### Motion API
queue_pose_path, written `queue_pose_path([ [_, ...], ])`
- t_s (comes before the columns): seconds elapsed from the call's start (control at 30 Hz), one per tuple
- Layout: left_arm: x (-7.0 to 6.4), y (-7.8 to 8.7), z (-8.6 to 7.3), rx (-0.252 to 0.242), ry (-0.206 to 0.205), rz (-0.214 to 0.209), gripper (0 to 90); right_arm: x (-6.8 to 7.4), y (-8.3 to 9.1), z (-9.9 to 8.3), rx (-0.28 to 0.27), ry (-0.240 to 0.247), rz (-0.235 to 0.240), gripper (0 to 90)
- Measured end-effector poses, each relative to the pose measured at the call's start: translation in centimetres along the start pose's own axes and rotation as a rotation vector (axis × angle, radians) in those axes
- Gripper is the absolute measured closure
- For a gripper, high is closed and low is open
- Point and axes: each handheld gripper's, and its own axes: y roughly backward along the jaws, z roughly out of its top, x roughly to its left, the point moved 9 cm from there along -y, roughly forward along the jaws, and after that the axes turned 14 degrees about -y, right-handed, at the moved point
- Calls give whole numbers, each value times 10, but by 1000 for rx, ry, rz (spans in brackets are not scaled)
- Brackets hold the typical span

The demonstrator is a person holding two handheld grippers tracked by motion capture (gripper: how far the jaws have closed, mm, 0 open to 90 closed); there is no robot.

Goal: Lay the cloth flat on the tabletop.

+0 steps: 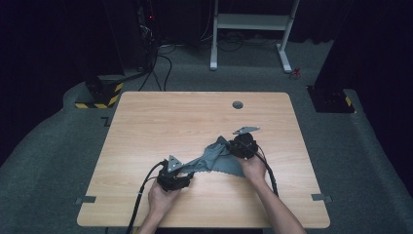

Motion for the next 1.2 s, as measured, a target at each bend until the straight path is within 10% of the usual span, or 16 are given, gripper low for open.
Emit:
queue_pose_path([
  [0.3, -4, -3, 30, 17, -101, 12, 549, 1, 43, -35, -63, 44, 60, 710],
  [0.73, -4, -32, 43, 182, -191, -68, 892, -6, 28, -77, -15, 64, 32, 632],
  [1.2, 92, -16, 61, 150, -54, 127, 895, -4, 27, -79, -50, 95, 24, 589],
])
